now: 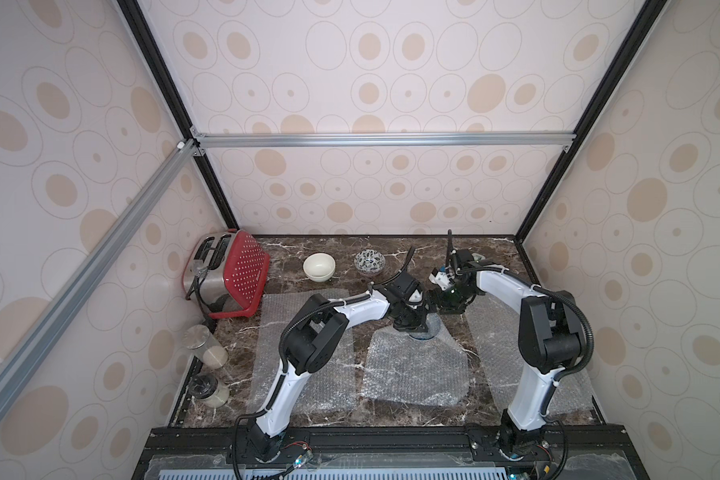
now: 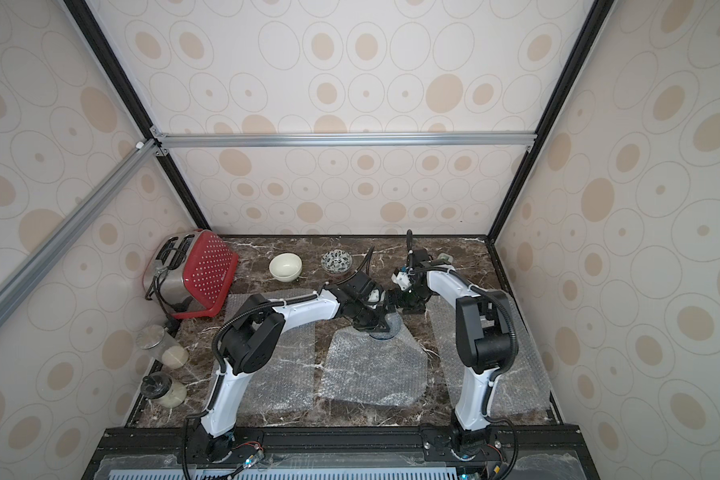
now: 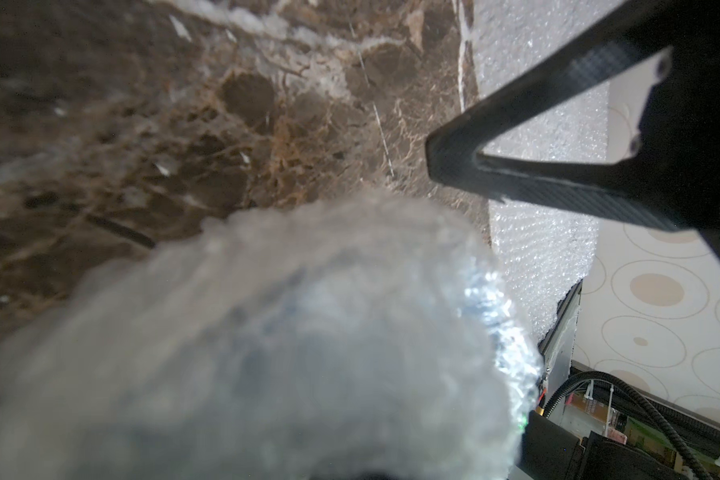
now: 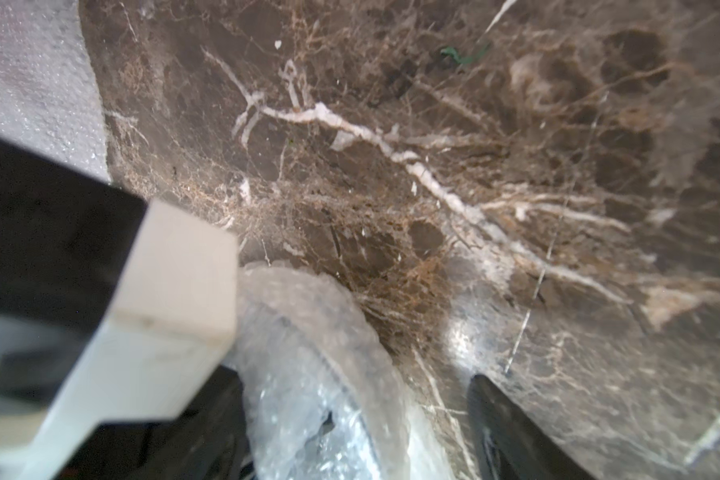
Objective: Wrap bowls in bubble wrap
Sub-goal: Wrap the bowl in bubble wrap.
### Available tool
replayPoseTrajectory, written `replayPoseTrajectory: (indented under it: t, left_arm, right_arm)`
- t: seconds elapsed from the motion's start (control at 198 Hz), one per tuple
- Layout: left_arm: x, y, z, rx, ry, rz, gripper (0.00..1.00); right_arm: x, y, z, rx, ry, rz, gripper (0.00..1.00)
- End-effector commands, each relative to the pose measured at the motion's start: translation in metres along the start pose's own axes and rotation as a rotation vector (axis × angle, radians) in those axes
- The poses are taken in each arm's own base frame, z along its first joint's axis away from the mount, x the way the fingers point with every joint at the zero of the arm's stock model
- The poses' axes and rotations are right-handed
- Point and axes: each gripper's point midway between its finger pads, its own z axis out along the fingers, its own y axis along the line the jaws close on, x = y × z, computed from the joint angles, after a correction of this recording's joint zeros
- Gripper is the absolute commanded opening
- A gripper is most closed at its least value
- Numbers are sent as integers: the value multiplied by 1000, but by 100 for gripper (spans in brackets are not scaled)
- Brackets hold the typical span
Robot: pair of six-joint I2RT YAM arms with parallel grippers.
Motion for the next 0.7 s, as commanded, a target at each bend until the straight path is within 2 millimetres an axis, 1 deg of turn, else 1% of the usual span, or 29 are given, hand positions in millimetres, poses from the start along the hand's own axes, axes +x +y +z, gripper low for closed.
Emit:
replayPoseTrajectory:
  t: [0.0,0.096,0.177,0.253,0.329,0.41,0.44,0.465,0.521,0.541,0.572,0.622,0.698]
  left_arm:
    - [0,-5,5,-5,11,26,0]
    - [-1,-6,3,-4,8,28,0]
    - [-2,-6,2,-6,8,28,0]
    - [-2,-9,0,-9,4,32,0]
    - [-3,-10,-5,-13,-2,37,0]
    - [-2,-13,-12,-20,-8,43,0]
    - [-3,-16,-16,-21,-14,48,3]
    - [-3,-17,-19,-23,-15,50,7]
    - [-4,-20,-30,-36,-30,62,19]
    - [-4,-21,-35,-43,-35,66,22]
    - [-4,-23,-41,-53,-43,75,26]
    - [-5,-25,-54,-69,-59,83,34]
    - [-8,-26,-75,-83,-87,84,41]
  right_arm:
    - [3,7,12,-30,40,-14,82]
    - [10,3,20,-28,67,-14,76]
    - [18,-3,24,-8,88,-12,72]
    - [24,-6,27,-2,106,-17,60]
    - [28,-8,28,2,124,-25,51]
    - [28,-9,27,10,125,-28,38]
    - [27,-9,27,9,123,-28,34]
    - [26,-9,27,6,121,-29,29]
    - [24,-7,27,-1,118,-31,23]
    - [23,-6,27,-6,118,-34,22]
    - [22,-5,27,-11,116,-37,17]
    - [20,-5,26,-10,110,-42,16]
    - [18,-4,23,-6,102,-53,14]
